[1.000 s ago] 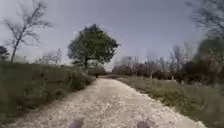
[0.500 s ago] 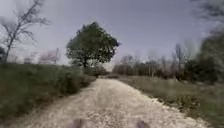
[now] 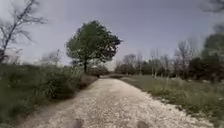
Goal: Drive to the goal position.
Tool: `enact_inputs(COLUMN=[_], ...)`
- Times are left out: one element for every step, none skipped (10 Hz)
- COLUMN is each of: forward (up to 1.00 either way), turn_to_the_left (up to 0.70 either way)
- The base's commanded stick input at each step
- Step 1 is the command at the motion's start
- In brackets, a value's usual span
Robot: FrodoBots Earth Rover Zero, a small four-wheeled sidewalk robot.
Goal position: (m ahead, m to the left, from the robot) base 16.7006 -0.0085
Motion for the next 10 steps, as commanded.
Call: enact_inputs(forward=[1.00,1.00,1.00,1.00,1.00,1.00,1.00,1.00,1.00,1.00], turn_to_the_left=[0.00,0.00,0.00,0.00,0.00,0.00,0.00,0.00,0.00,0.00])
